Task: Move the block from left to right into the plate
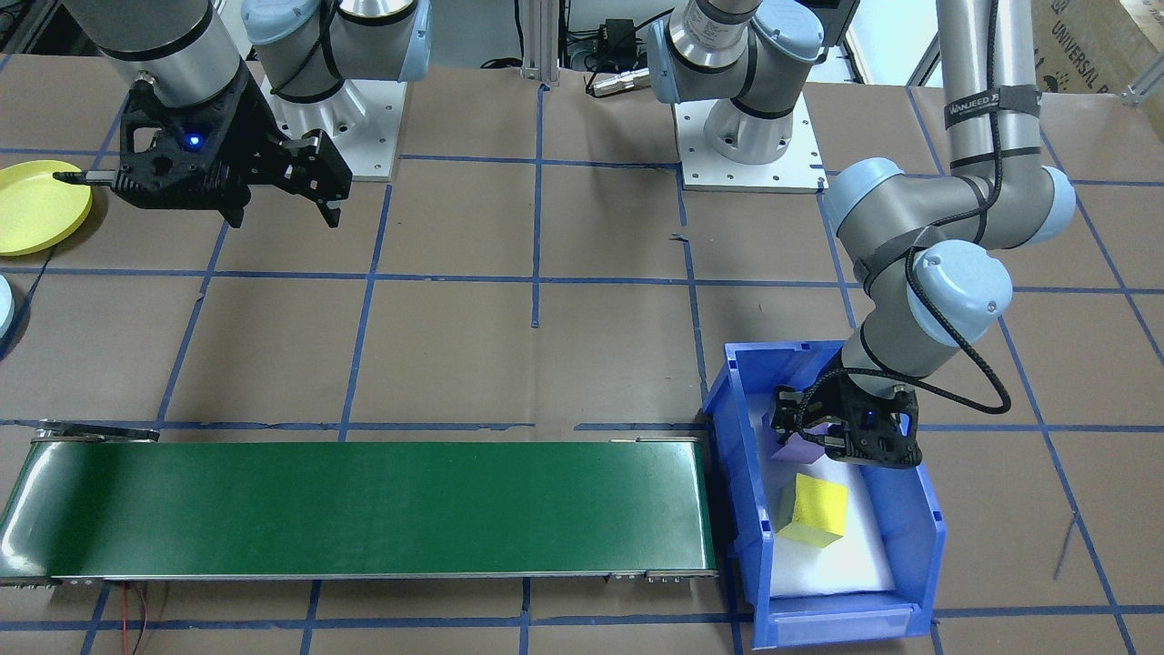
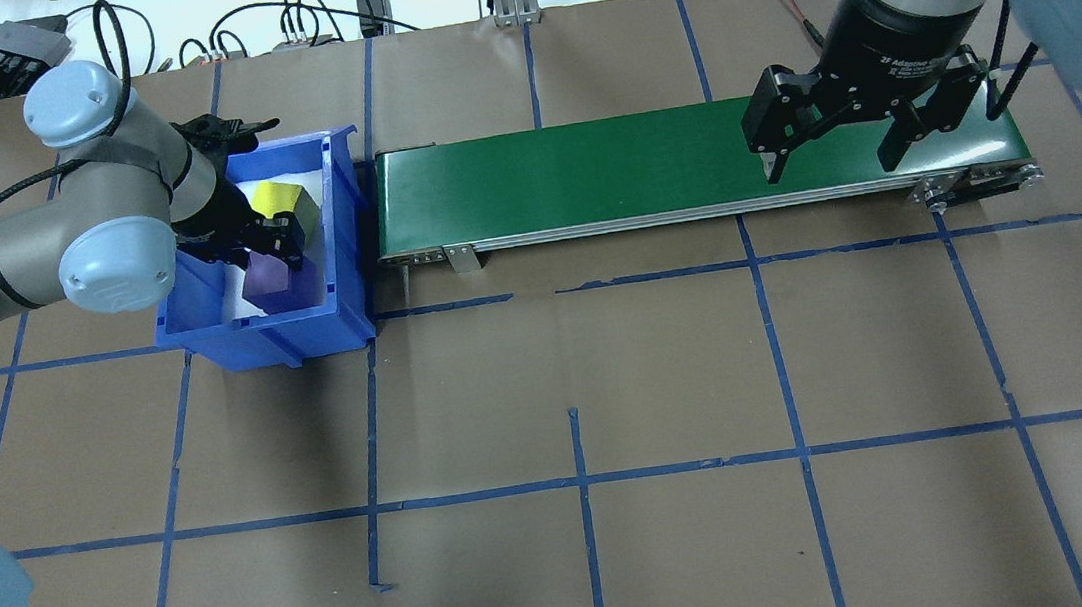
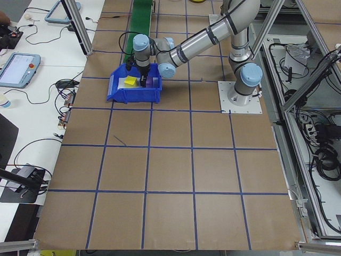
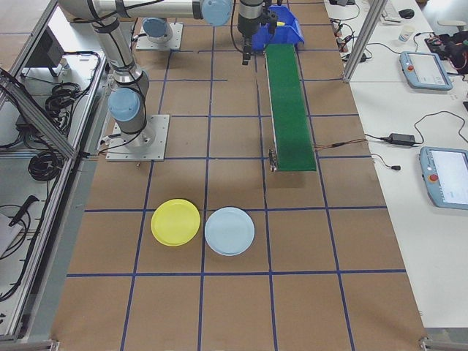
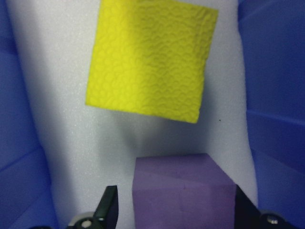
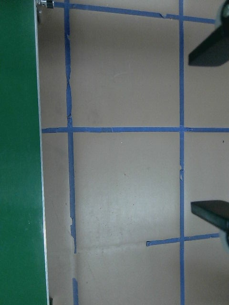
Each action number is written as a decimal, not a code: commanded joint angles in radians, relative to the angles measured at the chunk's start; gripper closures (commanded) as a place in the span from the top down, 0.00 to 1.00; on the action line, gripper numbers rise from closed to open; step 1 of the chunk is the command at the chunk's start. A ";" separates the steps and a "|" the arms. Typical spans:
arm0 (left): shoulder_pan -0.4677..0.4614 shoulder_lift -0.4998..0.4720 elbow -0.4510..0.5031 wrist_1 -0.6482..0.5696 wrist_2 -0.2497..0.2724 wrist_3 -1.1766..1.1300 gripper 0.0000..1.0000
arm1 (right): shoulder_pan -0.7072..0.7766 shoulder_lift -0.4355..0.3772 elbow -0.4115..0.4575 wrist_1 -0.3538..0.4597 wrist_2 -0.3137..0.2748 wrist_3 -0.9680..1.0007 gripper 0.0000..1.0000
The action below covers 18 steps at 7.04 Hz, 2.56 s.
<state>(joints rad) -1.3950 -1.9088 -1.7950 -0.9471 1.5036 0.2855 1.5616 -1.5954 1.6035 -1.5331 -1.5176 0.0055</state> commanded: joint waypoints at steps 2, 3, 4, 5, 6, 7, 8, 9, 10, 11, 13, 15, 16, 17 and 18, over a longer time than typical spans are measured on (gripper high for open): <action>-0.021 0.160 0.122 -0.150 0.004 -0.002 0.49 | 0.000 0.000 0.001 0.001 0.000 0.001 1.00; -0.083 0.196 0.168 -0.192 0.004 -0.014 0.49 | 0.000 0.000 0.001 -0.001 -0.001 -0.001 1.00; -0.187 0.206 0.178 -0.185 0.013 -0.061 0.49 | 0.000 0.000 0.001 0.001 -0.001 -0.001 1.00; -0.284 0.194 0.174 -0.176 0.023 -0.169 0.49 | 0.000 0.000 0.001 -0.001 -0.001 0.001 1.00; -0.315 0.173 0.174 -0.161 0.023 -0.221 0.49 | 0.000 0.000 0.001 0.001 -0.001 -0.001 1.00; -0.320 0.116 0.167 -0.104 0.021 -0.232 0.49 | 0.000 0.000 0.001 0.001 -0.001 -0.001 1.00; -0.343 0.006 0.169 0.045 0.020 -0.249 0.49 | 0.000 0.000 0.001 0.001 -0.001 -0.001 1.00; -0.370 -0.071 0.173 0.151 0.023 -0.297 0.49 | 0.000 0.000 0.001 0.001 -0.001 -0.001 1.00; -0.371 -0.078 0.177 0.156 0.023 -0.296 0.49 | 0.000 0.000 0.001 0.001 -0.001 -0.001 1.00; -0.371 -0.082 0.175 0.154 0.024 -0.298 0.56 | -0.002 0.000 0.001 0.001 -0.001 -0.001 1.00; -0.369 -0.082 0.172 0.146 0.076 -0.290 1.00 | -0.002 0.000 0.001 0.001 -0.001 -0.001 1.00; -0.311 -0.055 0.184 0.148 0.119 -0.153 1.00 | -0.005 0.005 0.000 -0.001 0.000 -0.001 1.00; -0.232 -0.035 0.184 0.148 0.106 -0.069 1.00 | -0.020 0.008 -0.002 -0.001 -0.001 -0.004 1.00; -0.144 -0.033 0.184 0.148 0.101 0.071 1.00 | -0.038 0.008 -0.002 0.001 -0.001 -0.005 1.00; -0.055 -0.036 0.184 0.148 0.101 0.175 1.00 | -0.075 0.008 -0.002 0.008 -0.004 -0.025 1.00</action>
<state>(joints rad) -1.5533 -1.9458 -1.6110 -0.7992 1.6069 0.3281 1.5221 -1.5884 1.6018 -1.5312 -1.5193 -0.0040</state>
